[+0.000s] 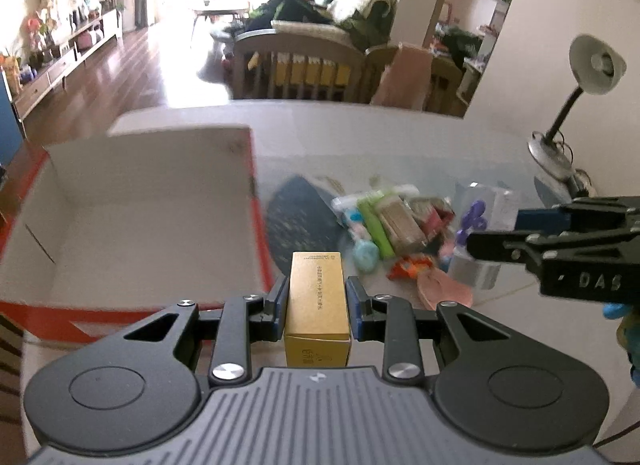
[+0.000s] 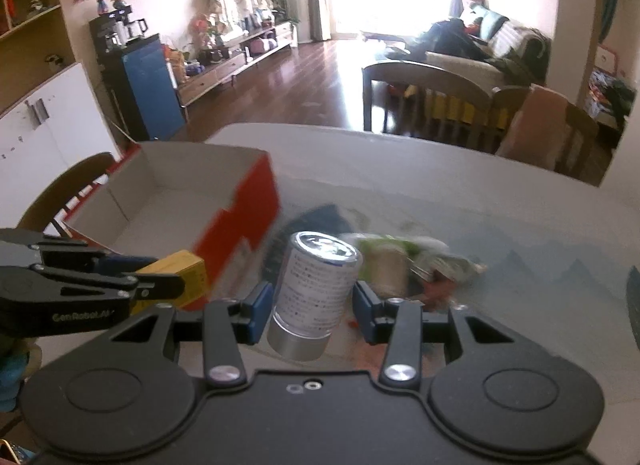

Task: Organize rigid objects
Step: 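Carry both items into the cardboard box and open both tools to release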

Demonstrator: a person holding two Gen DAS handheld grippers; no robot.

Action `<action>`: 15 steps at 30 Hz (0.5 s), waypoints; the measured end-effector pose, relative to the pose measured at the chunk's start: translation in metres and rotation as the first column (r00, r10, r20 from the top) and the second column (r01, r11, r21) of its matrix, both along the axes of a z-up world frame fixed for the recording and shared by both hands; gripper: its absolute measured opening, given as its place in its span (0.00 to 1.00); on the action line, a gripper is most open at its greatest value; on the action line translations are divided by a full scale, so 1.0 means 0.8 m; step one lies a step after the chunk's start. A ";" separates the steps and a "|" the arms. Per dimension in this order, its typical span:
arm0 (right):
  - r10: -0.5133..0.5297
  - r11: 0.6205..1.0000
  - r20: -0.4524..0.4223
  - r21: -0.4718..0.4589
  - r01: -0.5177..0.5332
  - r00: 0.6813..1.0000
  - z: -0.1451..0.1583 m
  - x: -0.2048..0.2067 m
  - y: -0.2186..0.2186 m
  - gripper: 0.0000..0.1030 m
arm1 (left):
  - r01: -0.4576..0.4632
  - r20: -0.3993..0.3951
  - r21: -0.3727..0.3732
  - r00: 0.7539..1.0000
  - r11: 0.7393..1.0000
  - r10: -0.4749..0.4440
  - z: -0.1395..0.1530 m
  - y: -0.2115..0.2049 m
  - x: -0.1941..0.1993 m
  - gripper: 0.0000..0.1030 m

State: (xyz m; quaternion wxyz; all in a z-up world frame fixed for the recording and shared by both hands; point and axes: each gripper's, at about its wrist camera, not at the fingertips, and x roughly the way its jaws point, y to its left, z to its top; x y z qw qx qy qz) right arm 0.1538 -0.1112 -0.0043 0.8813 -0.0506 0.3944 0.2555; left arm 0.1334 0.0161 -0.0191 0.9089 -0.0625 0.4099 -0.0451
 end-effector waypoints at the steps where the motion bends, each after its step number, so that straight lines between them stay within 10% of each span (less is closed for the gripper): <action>1: 0.012 1.000 0.003 0.000 -0.012 1.000 0.004 0.000 0.014 0.42 | -0.007 0.011 0.004 1.000 1.000 0.007 0.005 0.010 0.000 0.28; 15: 0.113 0.993 -0.007 -0.034 -0.114 0.994 0.003 0.046 0.175 0.42 | -0.129 0.045 0.050 0.991 0.990 0.127 0.012 0.162 0.033 0.28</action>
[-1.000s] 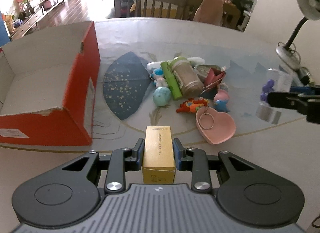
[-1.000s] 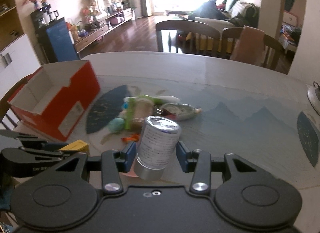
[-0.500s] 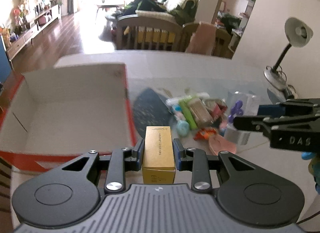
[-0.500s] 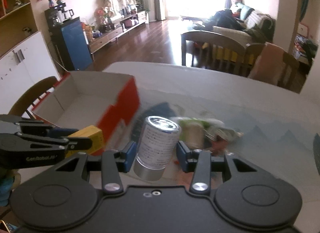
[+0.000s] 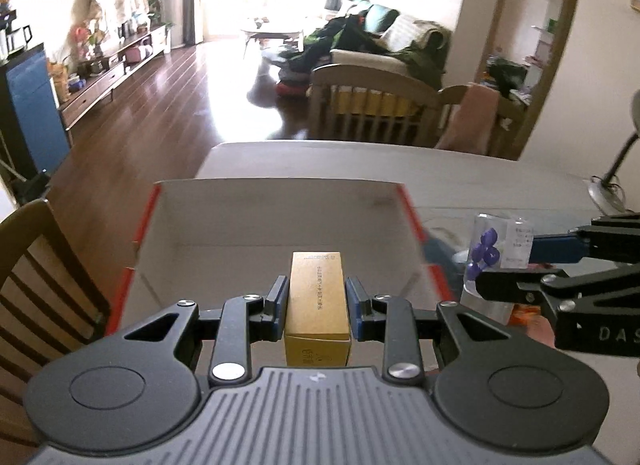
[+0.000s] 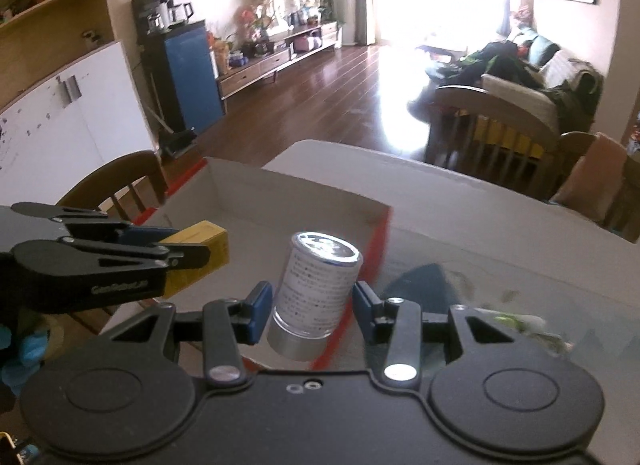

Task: Organize rigid objects
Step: 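Carry both items into the cardboard box and open both tools to release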

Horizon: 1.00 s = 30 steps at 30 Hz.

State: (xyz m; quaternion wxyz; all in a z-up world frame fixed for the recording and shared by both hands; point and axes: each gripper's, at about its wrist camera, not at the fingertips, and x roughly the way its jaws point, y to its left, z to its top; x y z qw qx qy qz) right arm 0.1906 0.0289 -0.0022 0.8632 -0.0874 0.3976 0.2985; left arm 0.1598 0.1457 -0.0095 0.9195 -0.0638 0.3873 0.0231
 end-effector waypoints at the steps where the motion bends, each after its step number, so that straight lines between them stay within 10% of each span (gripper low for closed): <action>1: 0.008 1.000 -0.009 -0.008 -0.008 1.000 -0.005 0.005 0.010 0.42 | -0.004 -0.005 0.003 1.000 1.000 0.004 -0.002 0.008 0.003 0.28; 30: 0.016 0.976 -0.262 -0.206 -0.072 0.965 -0.134 0.053 0.128 0.42 | 0.018 -0.241 0.077 0.971 0.997 0.001 -0.119 0.078 0.066 0.28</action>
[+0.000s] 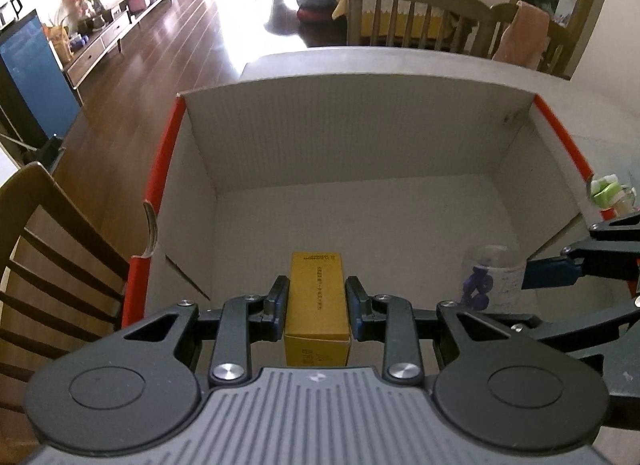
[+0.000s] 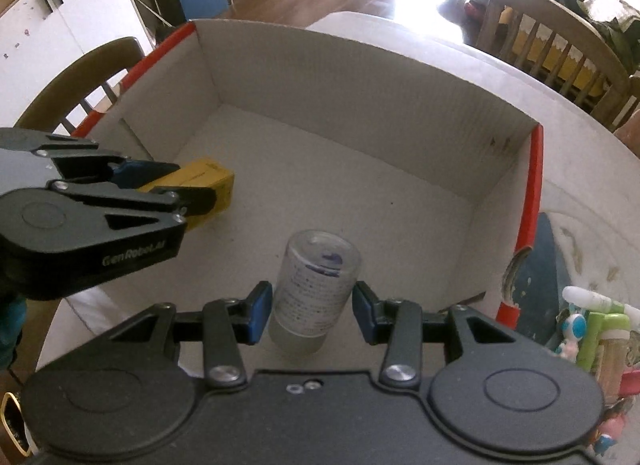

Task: Organize rigid objects
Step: 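Carry both items into the cardboard box and open both tools to release, then withdraw both tools from the box back toward the item cluster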

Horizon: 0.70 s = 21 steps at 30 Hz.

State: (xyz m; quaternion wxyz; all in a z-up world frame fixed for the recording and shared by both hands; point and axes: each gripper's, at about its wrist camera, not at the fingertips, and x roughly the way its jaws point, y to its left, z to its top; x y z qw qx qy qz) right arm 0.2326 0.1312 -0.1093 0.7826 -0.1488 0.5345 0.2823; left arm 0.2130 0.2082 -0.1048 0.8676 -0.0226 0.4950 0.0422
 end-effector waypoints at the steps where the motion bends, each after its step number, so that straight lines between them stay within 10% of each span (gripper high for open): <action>1: 0.000 1.000 -0.004 -0.001 0.000 1.000 -0.001 0.000 0.000 0.42 | 0.000 -0.014 0.001 1.000 1.000 0.000 -0.003 0.001 0.001 0.28; 21: -0.038 0.997 0.018 0.069 0.037 0.999 0.012 -0.002 -0.006 0.58 | -0.031 -0.094 -0.007 0.995 0.999 0.030 -0.009 0.003 0.003 0.28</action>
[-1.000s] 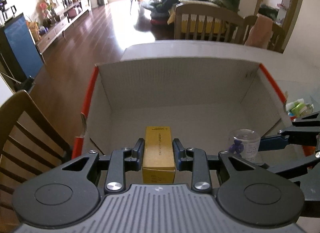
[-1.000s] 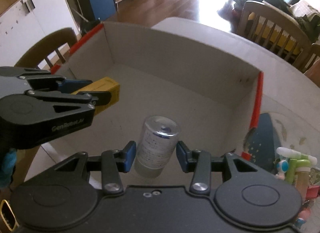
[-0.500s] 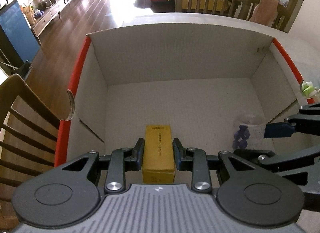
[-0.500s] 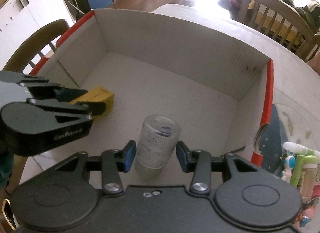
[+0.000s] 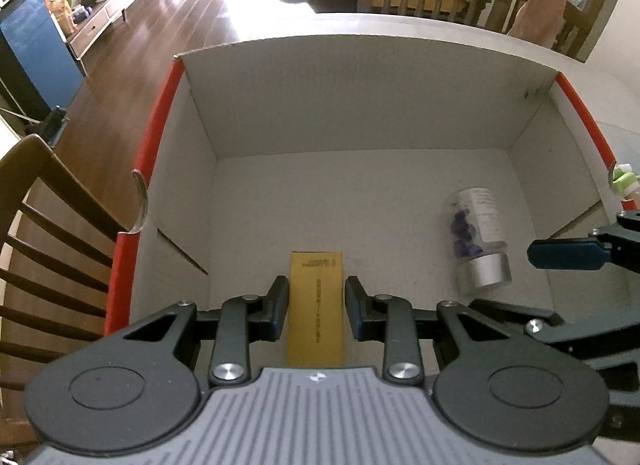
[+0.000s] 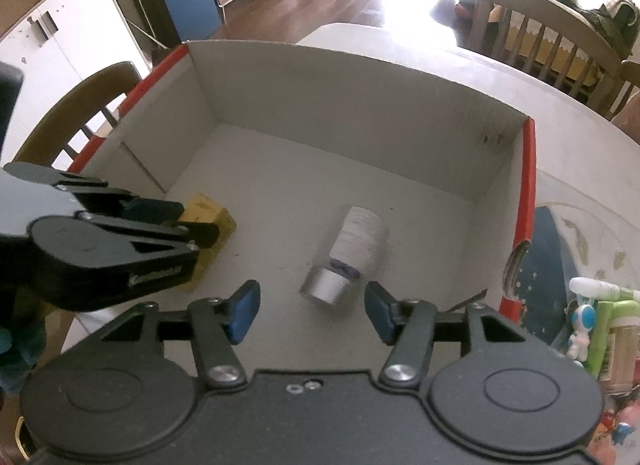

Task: Organize rigid objects
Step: 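Withdraw both tools from the box back toward the item cluster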

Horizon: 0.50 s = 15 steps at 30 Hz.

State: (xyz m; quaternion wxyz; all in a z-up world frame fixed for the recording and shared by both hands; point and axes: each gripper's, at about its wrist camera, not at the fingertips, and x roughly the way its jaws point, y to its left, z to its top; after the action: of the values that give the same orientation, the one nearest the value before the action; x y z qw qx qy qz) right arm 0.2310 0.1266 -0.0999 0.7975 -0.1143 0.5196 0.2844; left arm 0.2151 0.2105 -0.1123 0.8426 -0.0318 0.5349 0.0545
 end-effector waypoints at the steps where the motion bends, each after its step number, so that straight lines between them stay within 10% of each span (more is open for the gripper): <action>1: 0.003 1.000 0.005 0.003 -0.003 1.000 0.002 -0.002 -0.001 0.59 | 0.000 0.002 0.001 1.000 1.000 0.000 0.002 -0.001 0.001 0.28; 15: -0.043 0.997 0.061 0.070 0.038 0.997 0.030 -0.018 -0.031 0.69 | -0.007 0.034 0.010 0.999 1.000 0.007 0.027 -0.012 -0.014 0.29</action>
State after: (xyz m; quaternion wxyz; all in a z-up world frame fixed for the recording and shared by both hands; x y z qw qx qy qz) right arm 0.2168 0.1020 -0.0761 0.8224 -0.0850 0.4866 0.2822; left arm 0.2036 0.2012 -0.0908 0.8515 -0.0304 0.5200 0.0596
